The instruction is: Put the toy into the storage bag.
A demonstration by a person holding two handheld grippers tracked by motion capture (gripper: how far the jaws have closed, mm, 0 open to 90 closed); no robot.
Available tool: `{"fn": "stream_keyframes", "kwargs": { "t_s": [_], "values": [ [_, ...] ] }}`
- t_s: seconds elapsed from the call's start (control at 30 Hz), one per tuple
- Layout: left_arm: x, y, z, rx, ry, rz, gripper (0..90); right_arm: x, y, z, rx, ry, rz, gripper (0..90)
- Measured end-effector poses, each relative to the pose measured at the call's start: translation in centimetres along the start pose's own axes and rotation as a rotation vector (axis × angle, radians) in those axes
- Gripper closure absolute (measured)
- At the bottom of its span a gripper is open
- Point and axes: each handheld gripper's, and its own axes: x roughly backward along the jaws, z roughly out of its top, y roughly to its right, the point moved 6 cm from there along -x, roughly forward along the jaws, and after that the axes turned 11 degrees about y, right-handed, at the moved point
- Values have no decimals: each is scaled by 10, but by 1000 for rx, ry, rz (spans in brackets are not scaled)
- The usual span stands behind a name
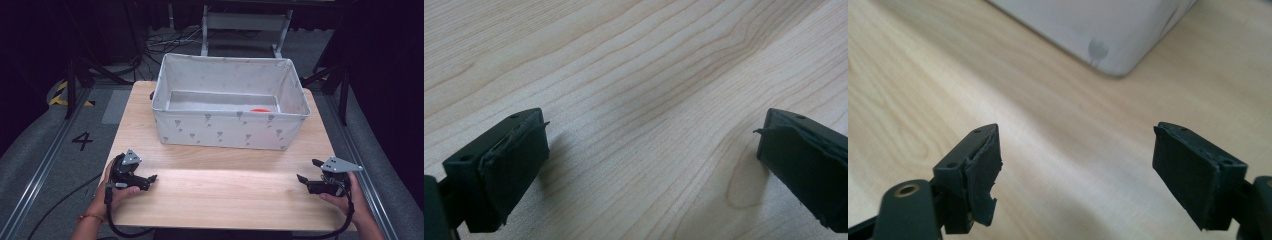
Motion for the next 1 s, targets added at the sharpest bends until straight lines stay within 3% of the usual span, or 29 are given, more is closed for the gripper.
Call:
{"fn": "stream_keyframes", "kwargs": {
  "t_s": [0.1, 0.3, 0.4, 0.47, 0.53, 1.0],
  "values": [
    [0, 0, 0, 0, -1, 1, 5, 0, 1, -12, 0, -21, -16, 195],
    [0, 0, 0, 4, 1, 10, 5, -2, 5, -42, -78, -50, -14, 175],
    [0, 0, 0, 9, 1, 14, 5, -1, 9, -43, -89, -59, -46, 150],
    [0, 1, 0, 11, -2, 18, 5, -2, 12, -44, -136, -71, -21, 144],
    [0, 1, 0, 11, -2, 19, 5, -3, 13, -44, -144, -73, -20, 143],
    [0, 1, 0, 13, -2, 21, 5, -3, 13, -45, -153, -81, -42, 117]
  ]
}}
